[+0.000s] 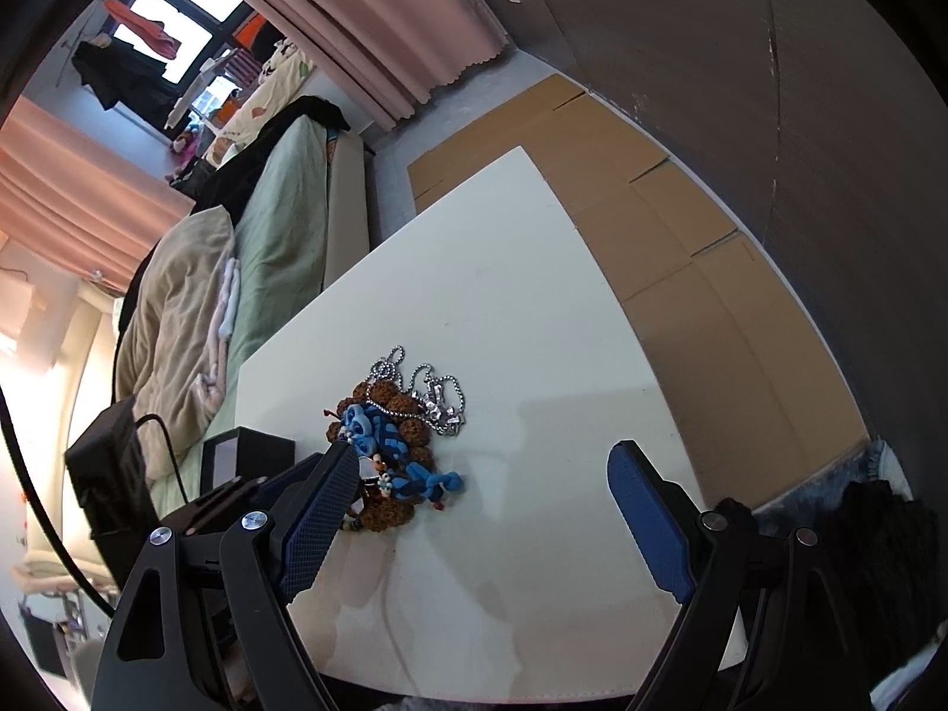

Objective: Organize jewelry
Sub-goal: 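Grasp the white butterfly brooch with the left gripper and lift it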

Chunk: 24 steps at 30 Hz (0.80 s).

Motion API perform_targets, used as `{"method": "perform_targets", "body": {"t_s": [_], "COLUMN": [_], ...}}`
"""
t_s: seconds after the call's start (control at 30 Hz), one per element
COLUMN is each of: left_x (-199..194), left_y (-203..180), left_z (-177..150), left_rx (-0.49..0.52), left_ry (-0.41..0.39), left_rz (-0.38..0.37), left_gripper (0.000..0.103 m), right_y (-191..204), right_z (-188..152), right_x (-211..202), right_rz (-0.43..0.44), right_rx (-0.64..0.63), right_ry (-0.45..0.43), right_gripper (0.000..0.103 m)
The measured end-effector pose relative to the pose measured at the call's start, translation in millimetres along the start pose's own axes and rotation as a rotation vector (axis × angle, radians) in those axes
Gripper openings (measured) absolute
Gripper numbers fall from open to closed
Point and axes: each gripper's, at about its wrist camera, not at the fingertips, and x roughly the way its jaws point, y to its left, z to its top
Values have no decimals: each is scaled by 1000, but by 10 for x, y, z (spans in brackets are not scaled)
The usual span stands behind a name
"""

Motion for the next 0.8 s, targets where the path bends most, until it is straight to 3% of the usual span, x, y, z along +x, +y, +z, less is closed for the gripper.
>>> {"method": "perform_targets", "body": {"t_s": [0.13, 0.2, 0.47, 0.73, 0.8], "left_x": [3, -6, -189, -402, -433], "left_y": [-42, -43, 19, 249, 314], "left_z": [-12, -18, -12, 36, 44], "left_rx": [21, 23, 16, -49, -65], "left_ry": [-11, -17, -61, -113, -119], "left_rz": [11, 15, -28, -22, -21], "left_gripper": [35, 23, 23, 23, 23], "right_y": [-8, 13, 132, 269, 300], "right_z": [-1, -5, -12, -24, -20], "right_x": [-6, 7, 107, 236, 269], "right_rz": [-3, -7, -17, -11, -5], "right_rx": [-4, -8, -25, -47, -50], "right_ry": [5, 9, 24, 40, 43], "right_gripper": [87, 87, 87, 87, 81]}}
